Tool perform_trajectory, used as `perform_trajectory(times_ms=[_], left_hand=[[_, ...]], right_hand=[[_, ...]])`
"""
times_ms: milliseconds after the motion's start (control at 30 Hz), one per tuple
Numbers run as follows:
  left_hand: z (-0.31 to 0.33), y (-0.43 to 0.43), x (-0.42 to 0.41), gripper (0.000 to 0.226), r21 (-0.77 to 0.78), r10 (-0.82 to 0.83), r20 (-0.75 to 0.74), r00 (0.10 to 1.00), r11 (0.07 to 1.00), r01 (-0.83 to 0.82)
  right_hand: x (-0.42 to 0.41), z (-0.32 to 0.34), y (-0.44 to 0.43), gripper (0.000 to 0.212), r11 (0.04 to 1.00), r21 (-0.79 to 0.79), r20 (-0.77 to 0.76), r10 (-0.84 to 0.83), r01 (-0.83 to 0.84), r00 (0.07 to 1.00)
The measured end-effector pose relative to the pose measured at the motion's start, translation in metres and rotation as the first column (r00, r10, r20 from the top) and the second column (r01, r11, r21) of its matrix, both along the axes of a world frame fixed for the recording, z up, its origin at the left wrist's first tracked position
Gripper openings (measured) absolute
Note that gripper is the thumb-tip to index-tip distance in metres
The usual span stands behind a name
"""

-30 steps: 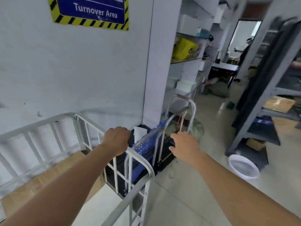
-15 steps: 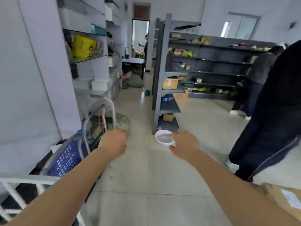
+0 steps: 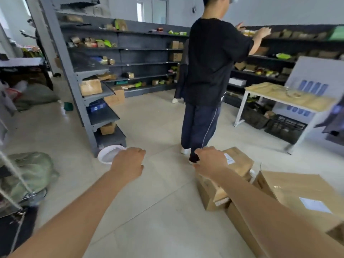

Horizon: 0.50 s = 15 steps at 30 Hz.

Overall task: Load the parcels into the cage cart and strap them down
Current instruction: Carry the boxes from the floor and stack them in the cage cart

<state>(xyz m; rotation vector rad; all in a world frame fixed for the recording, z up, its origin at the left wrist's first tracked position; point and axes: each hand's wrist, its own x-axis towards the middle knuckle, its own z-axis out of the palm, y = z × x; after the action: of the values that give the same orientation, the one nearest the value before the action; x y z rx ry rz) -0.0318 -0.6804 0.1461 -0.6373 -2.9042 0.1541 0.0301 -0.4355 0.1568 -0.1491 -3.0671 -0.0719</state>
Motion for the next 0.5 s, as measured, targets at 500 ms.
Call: perform_trajectory(times_ms=[500], left_hand=[[-0.04,0.282,-0.04,0.039,0.113,-0.339,0.137,0.931,0.939,0.325]], right_hand=[[0.036,-0.038,0.246,0.04,0.92,0.007,0.081,-0.392,0.393,0.916]])
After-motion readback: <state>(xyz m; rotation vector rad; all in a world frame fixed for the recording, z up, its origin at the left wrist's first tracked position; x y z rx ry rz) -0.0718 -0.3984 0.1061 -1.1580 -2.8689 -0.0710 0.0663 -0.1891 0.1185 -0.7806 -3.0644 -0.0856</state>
